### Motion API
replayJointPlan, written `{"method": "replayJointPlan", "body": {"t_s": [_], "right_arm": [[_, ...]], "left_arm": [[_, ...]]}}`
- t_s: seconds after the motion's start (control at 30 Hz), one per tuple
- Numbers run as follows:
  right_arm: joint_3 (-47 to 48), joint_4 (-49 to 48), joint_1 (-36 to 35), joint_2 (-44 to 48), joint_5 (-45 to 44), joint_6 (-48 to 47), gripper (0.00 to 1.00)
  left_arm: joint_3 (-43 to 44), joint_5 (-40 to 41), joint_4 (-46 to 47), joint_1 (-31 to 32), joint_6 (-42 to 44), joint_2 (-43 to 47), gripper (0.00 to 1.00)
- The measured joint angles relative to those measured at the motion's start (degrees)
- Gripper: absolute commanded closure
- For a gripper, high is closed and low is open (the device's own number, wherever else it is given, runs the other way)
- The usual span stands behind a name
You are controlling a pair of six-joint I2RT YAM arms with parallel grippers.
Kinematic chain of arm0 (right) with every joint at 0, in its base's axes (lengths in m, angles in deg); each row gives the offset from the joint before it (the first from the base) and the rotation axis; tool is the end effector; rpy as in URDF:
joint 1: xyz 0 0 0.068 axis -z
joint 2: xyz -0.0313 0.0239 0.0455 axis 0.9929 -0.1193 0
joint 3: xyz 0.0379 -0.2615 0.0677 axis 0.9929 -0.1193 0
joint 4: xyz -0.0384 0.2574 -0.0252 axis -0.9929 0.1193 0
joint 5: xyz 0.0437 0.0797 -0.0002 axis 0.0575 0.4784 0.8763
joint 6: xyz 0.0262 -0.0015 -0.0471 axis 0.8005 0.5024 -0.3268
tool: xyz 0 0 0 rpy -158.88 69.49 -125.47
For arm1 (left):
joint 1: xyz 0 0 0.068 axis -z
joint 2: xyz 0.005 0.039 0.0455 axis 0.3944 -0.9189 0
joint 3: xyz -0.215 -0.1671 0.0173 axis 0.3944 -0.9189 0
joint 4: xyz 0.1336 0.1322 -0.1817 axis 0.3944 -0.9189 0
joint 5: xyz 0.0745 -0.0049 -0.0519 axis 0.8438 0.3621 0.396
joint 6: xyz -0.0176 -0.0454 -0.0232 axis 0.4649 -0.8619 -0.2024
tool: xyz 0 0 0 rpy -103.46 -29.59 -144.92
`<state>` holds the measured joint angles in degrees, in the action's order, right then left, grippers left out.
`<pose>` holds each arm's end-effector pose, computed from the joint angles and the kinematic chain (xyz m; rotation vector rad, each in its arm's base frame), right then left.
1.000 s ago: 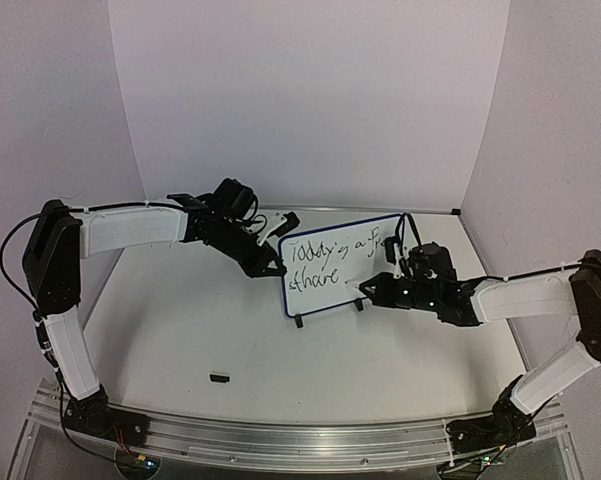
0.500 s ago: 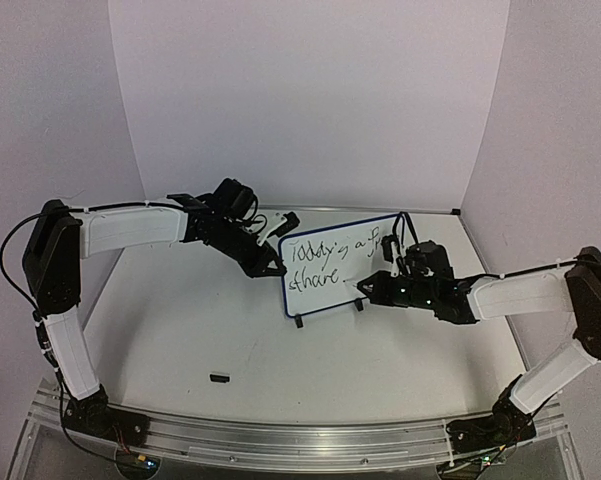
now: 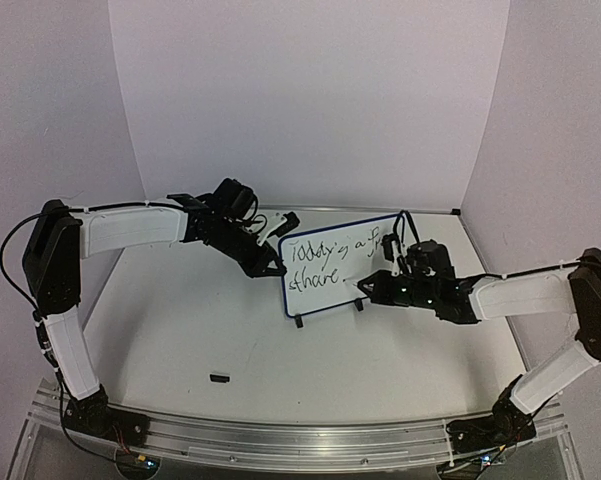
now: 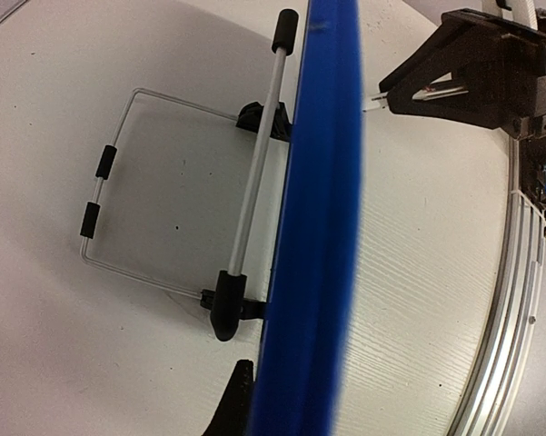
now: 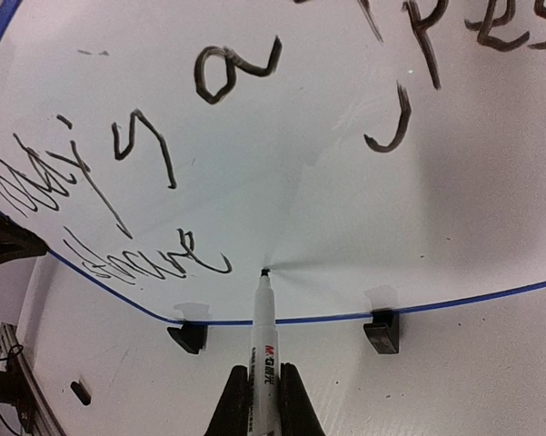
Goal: Write a sentence on the whiteboard
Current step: Write a sentence on the whiteboard, then place the whiteboard at the center of the board.
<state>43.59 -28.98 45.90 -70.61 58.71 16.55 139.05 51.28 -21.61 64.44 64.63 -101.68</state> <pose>0.2413 0.1923 0.1909 -0.2527 2.1496 0.9227 0.2955 -0.2795 0.2475 1.2692 2.1514 -0.7879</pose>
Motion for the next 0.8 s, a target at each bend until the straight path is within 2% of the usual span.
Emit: {"method": "replayJointPlan", "body": {"t_s": [0.37,0.8], "right_arm": [[-0.2,7.9,3.2,16.7,-2.5,-2.6,1.00],[-0.2,15.8,7.1,24.5,-3.7,-6.3,1.00]], "left_arm": [[0.0,-1.3,-0.2,-0.4,-1.0,0.0,1.00],[0.4,-5.3,-3.1,-3.2,-1.9,0.0,1.00]]}}
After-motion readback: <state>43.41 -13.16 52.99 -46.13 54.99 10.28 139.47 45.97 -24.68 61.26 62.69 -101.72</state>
